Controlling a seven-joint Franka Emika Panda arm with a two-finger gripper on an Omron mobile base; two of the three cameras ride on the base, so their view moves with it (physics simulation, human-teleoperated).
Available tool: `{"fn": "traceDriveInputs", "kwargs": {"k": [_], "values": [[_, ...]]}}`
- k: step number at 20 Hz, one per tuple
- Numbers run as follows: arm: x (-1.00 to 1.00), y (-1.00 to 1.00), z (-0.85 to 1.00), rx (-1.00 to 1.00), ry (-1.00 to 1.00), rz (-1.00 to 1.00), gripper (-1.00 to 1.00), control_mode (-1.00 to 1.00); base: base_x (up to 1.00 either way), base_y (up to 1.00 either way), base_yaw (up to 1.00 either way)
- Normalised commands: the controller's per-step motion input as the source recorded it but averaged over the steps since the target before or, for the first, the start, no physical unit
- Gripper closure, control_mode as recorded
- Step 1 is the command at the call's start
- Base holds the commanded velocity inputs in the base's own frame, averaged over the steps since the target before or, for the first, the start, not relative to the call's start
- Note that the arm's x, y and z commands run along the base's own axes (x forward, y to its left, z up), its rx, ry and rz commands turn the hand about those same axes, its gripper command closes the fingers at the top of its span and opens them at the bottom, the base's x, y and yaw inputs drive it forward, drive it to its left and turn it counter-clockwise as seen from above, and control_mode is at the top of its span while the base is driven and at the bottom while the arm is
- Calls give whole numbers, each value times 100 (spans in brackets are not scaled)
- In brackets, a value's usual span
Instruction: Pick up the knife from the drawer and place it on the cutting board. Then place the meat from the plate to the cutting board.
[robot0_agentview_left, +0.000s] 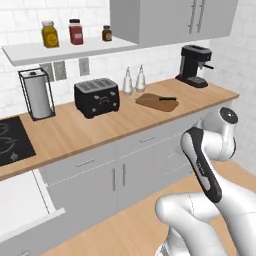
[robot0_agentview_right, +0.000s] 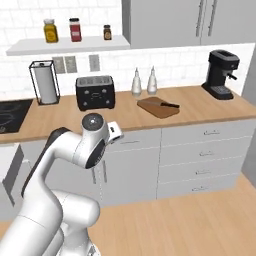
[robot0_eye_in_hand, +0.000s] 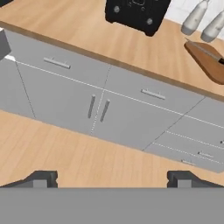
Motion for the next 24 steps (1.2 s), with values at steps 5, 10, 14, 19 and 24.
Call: {"fn": "traceDriveInputs", "kwargs": {"k": [5, 10, 14, 19, 24], "values": [[0, 0, 0, 0, 0, 0, -100, 100, -57, 100, 16], [0, 0, 0, 0, 0, 0, -100, 100, -40, 100, 44], [0, 0, 0, 0, 0, 0, -100, 100, -33, 100, 47], [0, 0, 0, 0, 0, 0, -100, 100, -10, 100, 41], [0, 0, 0, 0, 0, 0, -100, 100, 0, 100, 35]]}}
